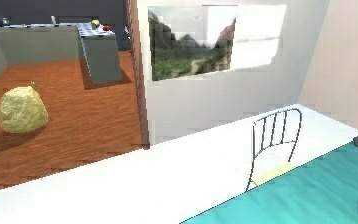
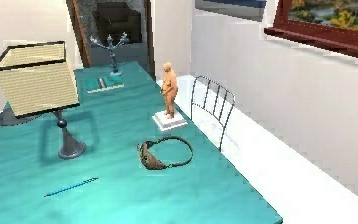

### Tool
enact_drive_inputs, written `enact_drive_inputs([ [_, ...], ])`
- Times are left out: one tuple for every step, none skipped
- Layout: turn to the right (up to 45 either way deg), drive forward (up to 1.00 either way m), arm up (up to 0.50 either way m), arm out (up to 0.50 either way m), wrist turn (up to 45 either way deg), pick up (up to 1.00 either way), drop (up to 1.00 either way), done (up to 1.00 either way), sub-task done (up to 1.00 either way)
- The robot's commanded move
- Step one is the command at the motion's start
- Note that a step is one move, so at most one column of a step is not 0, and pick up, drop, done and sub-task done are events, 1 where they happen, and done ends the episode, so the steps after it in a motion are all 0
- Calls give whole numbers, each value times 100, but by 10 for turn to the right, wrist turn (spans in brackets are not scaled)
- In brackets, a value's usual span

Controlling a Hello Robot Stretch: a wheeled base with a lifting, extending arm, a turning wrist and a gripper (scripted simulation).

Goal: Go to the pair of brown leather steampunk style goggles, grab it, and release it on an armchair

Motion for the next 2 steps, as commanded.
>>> enact_drive_inputs([
  [0,0,50,0,0,0,0,0,0],
  [0,0,38,0,0,0,0,0,0],
])
